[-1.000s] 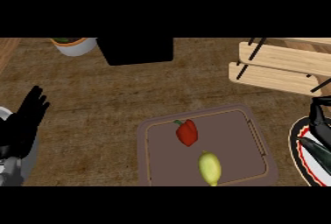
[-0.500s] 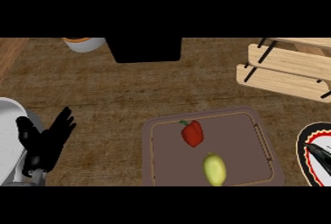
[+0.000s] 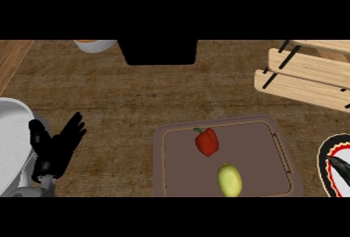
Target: Pick the lemon from the tray and place it in the tiered shelf
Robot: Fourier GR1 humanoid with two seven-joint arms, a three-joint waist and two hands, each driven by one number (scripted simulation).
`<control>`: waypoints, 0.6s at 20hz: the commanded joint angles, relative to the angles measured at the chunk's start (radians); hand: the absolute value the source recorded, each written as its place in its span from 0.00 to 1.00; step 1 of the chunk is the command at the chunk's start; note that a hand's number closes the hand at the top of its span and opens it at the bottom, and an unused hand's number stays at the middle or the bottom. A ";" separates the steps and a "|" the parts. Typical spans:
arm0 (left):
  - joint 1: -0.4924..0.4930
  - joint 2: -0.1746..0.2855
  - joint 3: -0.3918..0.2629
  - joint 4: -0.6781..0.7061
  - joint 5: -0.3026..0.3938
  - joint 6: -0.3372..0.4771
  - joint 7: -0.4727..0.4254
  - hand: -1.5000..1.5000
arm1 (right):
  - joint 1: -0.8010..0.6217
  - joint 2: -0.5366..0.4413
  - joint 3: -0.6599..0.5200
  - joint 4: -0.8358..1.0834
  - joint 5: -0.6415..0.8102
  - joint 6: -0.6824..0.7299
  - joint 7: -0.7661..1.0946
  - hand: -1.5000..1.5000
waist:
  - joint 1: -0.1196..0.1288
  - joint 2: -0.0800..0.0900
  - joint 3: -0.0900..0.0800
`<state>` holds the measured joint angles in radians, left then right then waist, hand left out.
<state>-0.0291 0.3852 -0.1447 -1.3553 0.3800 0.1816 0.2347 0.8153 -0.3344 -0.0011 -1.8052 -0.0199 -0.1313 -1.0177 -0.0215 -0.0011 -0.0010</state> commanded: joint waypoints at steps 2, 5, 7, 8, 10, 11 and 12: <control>-0.040 -0.017 0.000 0.019 -0.017 0.004 0.019 0.50 | 0.188 0.028 0.067 -0.268 0.147 -0.109 0.155 0.00 | 0.006 0.003 -0.002; -0.011 -0.018 0.010 0.063 -0.022 -0.043 -0.055 0.50 | 0.178 0.096 0.134 -0.340 0.250 -0.189 0.310 0.00 | 0.016 0.005 -0.002; -0.010 -0.016 0.009 0.008 -0.022 -0.014 -0.001 0.50 | 0.247 0.172 0.234 -0.364 0.353 -0.255 0.331 0.00 | 0.015 0.003 -0.001; 0.001 0.008 0.028 0.000 -0.009 -0.044 0.000 0.50 | 0.180 0.167 0.227 -0.392 0.373 -0.257 0.423 0.00 | 0.024 0.004 0.000; -0.013 -0.024 0.010 -0.002 -0.021 -0.024 0.010 0.50 | 0.234 0.193 0.286 -0.414 0.479 -0.295 0.479 0.00 | 0.020 0.004 -0.001; -0.005 -0.034 -0.005 -0.031 -0.027 -0.014 0.013 0.50 | 0.154 0.252 0.323 -0.387 0.564 -0.350 0.544 0.00 | 0.032 0.006 -0.001; 0.023 -0.023 0.006 -0.011 -0.024 -0.045 -0.014 0.50 | 0.189 0.231 0.320 -0.429 0.576 -0.323 0.598 0.00 | 0.028 0.005 -0.001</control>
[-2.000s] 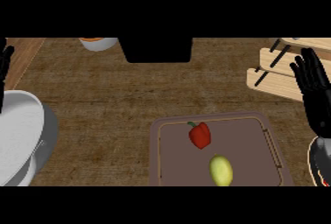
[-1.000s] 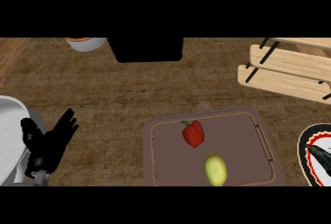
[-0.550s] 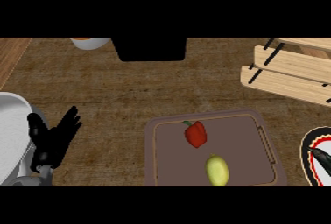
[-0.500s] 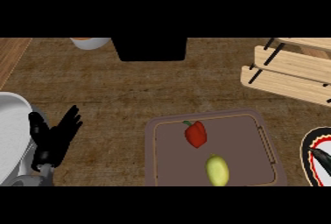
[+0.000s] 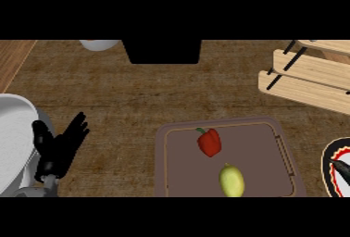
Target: Pick the lemon from the tray and place it in the tiered shelf
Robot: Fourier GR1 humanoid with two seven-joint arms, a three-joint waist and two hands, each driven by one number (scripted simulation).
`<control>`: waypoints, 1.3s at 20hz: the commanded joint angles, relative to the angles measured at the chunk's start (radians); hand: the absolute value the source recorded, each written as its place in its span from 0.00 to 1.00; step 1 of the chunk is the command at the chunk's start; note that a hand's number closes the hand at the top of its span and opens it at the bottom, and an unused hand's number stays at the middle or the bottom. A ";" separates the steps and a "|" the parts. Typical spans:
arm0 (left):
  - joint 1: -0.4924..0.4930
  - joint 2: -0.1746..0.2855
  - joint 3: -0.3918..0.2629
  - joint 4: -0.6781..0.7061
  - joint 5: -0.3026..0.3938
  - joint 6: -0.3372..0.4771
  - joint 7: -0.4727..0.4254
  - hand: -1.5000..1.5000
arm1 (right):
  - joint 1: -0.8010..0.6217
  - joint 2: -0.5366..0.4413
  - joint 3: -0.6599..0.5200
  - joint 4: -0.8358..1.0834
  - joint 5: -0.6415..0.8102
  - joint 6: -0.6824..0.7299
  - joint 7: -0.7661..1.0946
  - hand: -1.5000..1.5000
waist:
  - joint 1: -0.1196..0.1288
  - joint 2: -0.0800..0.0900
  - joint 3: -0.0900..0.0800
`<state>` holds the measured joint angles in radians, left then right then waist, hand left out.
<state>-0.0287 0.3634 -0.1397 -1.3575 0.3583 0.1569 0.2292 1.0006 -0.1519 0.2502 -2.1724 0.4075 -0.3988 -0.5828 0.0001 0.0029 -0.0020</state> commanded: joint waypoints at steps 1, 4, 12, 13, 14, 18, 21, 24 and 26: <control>-0.061 0.021 0.026 0.023 0.006 -0.022 0.035 0.50 | 0.034 0.075 0.139 -0.088 0.225 -0.070 0.193 0.00 | -0.002 0.003 -0.001; -0.031 -0.010 0.017 0.023 -0.023 0.006 0.021 0.50 | -0.049 0.075 0.141 -0.102 0.319 -0.005 0.378 0.00 | 0.004 0.001 0.000; -0.018 -0.012 0.044 -0.006 -0.025 -0.023 0.042 0.50 | -0.126 0.150 0.263 0.032 0.591 -0.044 0.548 0.00 | -0.001 -0.003 0.001; -0.004 -0.013 0.052 0.051 -0.027 -0.063 -0.026 0.50 | -0.196 0.150 0.253 0.068 0.604 -0.054 0.615 0.00 | 0.001 -0.001 0.001; -0.009 -0.021 0.059 0.088 -0.038 -0.055 -0.045 0.50 | -0.125 0.151 0.303 0.093 0.639 -0.116 0.577 0.00 | -0.006 -0.003 0.001; 0.042 -0.071 0.033 0.011 -0.061 -0.026 -0.027 0.50 | -0.269 0.151 0.245 0.169 0.633 -0.141 0.678 0.00 | 0.000 -0.003 0.002; 0.029 -0.055 0.047 0.023 -0.074 -0.054 -0.018 0.50 | -0.236 0.152 0.334 0.172 0.724 -0.209 0.752 0.00 | -0.004 -0.004 0.002; -0.006 -0.060 0.064 -0.009 -0.074 -0.041 0.044 0.50 | -0.378 0.152 0.297 0.189 0.733 -0.157 0.859 0.00 | -0.001 -0.003 0.002; -0.002 -0.075 0.061 -0.033 -0.094 -0.026 0.071 0.50 | -0.350 0.151 0.316 0.224 0.727 -0.195 0.839 0.00 | -0.002 -0.004 0.002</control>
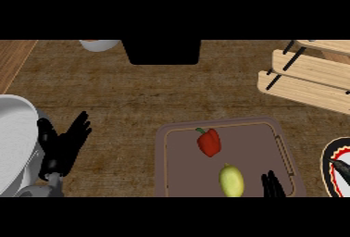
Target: Pick the lemon from the tray and place it in the tiered shelf
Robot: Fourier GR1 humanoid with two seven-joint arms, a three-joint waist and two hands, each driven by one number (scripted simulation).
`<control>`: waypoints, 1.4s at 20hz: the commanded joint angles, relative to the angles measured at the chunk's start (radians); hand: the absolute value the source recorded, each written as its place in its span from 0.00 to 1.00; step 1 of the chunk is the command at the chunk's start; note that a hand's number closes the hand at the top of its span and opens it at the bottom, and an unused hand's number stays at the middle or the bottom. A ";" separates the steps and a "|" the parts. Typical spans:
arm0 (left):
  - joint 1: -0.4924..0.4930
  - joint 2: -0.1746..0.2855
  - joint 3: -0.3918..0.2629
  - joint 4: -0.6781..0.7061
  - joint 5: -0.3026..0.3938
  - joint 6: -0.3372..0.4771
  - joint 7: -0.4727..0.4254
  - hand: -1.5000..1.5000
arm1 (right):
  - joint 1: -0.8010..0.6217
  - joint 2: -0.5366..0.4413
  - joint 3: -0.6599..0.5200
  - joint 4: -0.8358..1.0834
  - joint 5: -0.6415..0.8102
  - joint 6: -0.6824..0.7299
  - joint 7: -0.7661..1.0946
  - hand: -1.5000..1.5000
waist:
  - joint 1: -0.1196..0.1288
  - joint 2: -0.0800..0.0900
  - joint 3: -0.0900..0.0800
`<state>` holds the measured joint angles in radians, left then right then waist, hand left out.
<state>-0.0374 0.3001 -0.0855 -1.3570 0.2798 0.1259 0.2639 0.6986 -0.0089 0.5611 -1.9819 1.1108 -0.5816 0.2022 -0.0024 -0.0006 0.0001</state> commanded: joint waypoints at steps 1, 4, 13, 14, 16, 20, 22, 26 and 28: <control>0.006 -0.051 -0.023 -0.004 -0.057 0.031 -0.015 0.50 | -0.073 0.008 0.039 0.001 0.062 0.017 0.123 0.00 | 0.000 0.000 0.000; -0.011 0.001 0.059 0.070 0.004 -0.072 -0.023 0.50 | -0.042 -0.020 0.019 -0.012 0.047 0.016 0.113 0.00 | -0.001 0.000 0.000; -0.033 -0.052 0.054 0.096 -0.067 -0.061 -0.047 0.50 | -0.214 -0.011 -0.061 0.223 0.048 -0.101 0.179 0.00 | -0.002 0.001 0.000; 0.045 -0.007 0.061 -0.115 -0.028 -0.054 0.078 0.50 | -0.264 -0.026 -0.112 0.183 0.013 -0.054 0.191 0.00 | 0.006 -0.001 0.000; -0.043 -0.039 0.092 0.062 -0.046 -0.081 -0.005 0.50 | -0.297 0.001 -0.086 0.267 0.028 -0.117 0.174 0.00 | 0.000 0.001 0.000; 0.035 -0.081 0.050 -0.065 -0.088 -0.032 0.047 0.50 | -0.335 0.008 -0.074 0.279 0.010 -0.133 0.180 0.00 | 0.003 0.000 0.000; 0.009 -0.077 0.084 0.035 -0.086 -0.075 -0.019 0.50 | -0.334 0.008 -0.063 0.283 0.005 -0.148 0.164 0.00 | 0.001 0.000 0.000; -0.020 -0.054 0.108 -0.007 -0.093 -0.082 0.058 0.50 | -0.369 -0.048 -0.113 0.289 -0.047 -0.135 0.144 0.00 | 0.001 0.000 0.000; -0.074 -0.053 0.124 0.039 -0.082 -0.081 0.064 0.50 | -0.460 0.008 -0.061 0.410 0.001 -0.130 0.192 0.00 | 0.002 0.001 0.000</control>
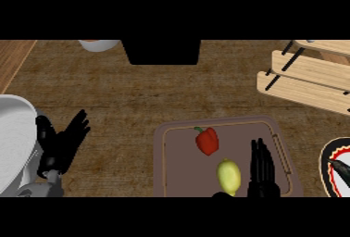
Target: Pick the lemon from the tray and place it in the tiered shelf
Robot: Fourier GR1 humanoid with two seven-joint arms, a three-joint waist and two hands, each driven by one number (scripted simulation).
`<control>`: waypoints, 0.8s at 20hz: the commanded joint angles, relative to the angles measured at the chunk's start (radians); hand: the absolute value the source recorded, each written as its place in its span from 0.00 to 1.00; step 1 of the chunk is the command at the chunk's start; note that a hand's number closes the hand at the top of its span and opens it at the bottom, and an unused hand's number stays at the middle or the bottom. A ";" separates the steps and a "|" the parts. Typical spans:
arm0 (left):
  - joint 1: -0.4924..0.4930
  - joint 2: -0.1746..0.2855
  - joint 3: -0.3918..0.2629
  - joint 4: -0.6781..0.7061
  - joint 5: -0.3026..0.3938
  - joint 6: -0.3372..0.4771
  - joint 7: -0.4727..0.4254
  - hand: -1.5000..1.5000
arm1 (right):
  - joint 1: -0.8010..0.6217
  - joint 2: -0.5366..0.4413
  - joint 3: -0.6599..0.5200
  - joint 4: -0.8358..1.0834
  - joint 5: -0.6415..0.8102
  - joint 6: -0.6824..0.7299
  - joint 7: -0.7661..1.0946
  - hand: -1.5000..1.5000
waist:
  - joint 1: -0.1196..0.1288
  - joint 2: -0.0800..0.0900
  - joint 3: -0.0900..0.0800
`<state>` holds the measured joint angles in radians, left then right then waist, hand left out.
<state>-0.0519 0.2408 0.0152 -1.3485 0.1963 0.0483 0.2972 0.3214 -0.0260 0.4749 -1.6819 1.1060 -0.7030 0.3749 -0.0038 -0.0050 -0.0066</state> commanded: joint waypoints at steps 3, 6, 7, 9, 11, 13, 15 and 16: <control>0.041 -0.006 -0.009 -0.026 -0.012 -0.006 -0.022 0.50 | -0.078 -0.098 -0.016 0.145 0.115 0.192 0.014 1.00 | 0.029 0.007 0.005; 0.000 0.008 0.014 0.051 -0.025 -0.027 -0.046 0.50 | -0.138 -0.004 0.037 0.159 0.045 0.136 -0.031 1.00 | 0.007 0.006 0.007; 0.005 -0.036 -0.021 -0.026 -0.031 0.012 0.014 0.50 | -0.102 -0.008 0.031 0.211 0.014 0.031 -0.088 1.00 | 0.007 0.005 0.007; 0.039 -0.026 -0.010 -0.001 -0.034 -0.014 -0.046 0.50 | -0.114 0.008 0.067 0.163 0.048 0.077 -0.069 1.00 | 0.008 0.005 0.007; 0.030 -0.019 0.010 0.010 -0.012 -0.039 -0.052 0.50 | -0.085 0.023 0.095 0.171 0.071 0.021 -0.085 1.00 | 0.006 0.005 0.007; -0.007 -0.026 0.006 -0.004 -0.017 -0.010 0.011 0.50 | -0.087 0.023 0.160 0.115 0.110 0.005 -0.053 1.00 | 0.004 0.004 0.007; -0.004 -0.029 0.015 0.053 -0.037 -0.009 -0.047 0.50 | -0.083 -0.046 0.090 0.075 0.030 0.097 -0.090 1.00 | 0.002 0.006 0.007; 0.000 -0.019 0.012 0.006 -0.019 -0.015 0.003 0.50 | -0.135 -0.058 0.045 0.079 -0.028 0.228 -0.049 1.00 | 0.012 0.007 0.007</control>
<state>-0.0493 0.2210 0.0272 -1.3330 0.1775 0.0307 0.2771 0.2324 -0.0723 0.5424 -1.6393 1.1615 -0.6075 0.3048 -0.0051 -0.0146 -0.0179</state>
